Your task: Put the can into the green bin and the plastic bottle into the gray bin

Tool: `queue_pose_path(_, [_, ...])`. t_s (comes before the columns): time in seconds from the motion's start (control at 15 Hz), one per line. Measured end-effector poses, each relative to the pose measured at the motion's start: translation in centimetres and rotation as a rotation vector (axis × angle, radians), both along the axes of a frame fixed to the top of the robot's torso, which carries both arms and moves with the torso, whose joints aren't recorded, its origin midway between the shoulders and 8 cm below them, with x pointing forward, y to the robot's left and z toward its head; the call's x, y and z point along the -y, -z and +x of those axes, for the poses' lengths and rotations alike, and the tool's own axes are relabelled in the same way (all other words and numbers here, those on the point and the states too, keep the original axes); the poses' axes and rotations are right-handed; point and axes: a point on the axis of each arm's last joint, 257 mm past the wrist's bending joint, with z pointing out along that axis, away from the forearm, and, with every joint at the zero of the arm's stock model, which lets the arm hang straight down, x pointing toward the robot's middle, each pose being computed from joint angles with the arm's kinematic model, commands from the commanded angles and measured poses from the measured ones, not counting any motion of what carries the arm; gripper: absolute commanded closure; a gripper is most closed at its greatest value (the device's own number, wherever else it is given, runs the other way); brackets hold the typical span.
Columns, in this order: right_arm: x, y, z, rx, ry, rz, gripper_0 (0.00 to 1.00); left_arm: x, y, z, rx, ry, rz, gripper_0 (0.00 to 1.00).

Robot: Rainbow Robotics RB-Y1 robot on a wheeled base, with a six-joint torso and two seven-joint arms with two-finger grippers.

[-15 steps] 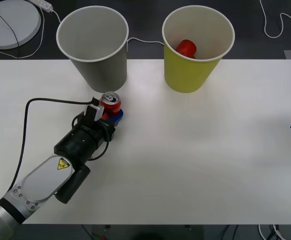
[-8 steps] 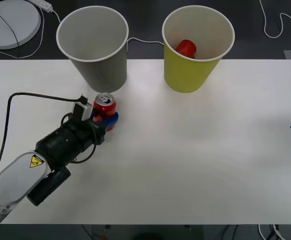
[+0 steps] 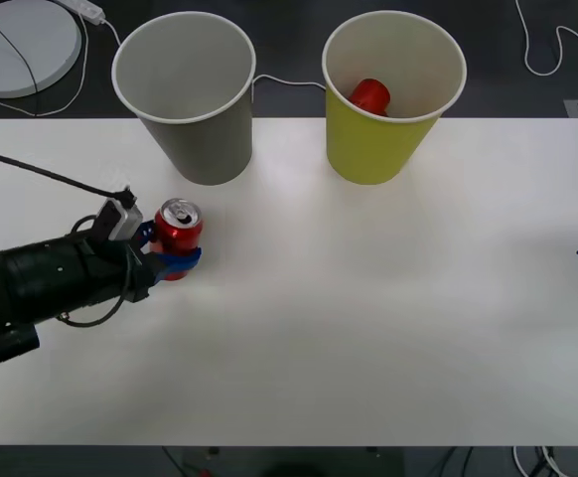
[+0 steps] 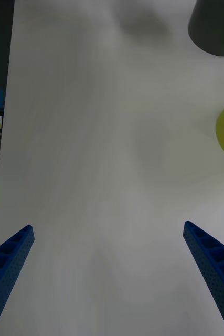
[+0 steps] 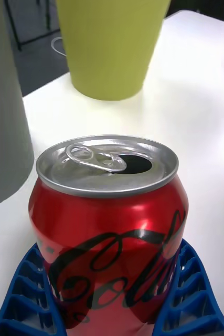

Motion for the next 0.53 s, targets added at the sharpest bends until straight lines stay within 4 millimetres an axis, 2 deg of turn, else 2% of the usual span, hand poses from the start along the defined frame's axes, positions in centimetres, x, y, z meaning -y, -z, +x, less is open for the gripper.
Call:
queue_pose_path(0.27, [0.0,0.0,0.0,0.0,0.0,0.0,0.0,-1.8,-1.5,-2.5,-0.033,0.117,0.144,1.0])
queue_pose_path(0.53, [0.0,0.0,0.0,0.0,0.0,0.0,0.0,-4.0,-3.4,-3.0,-0.068,0.212,0.31,1.0])
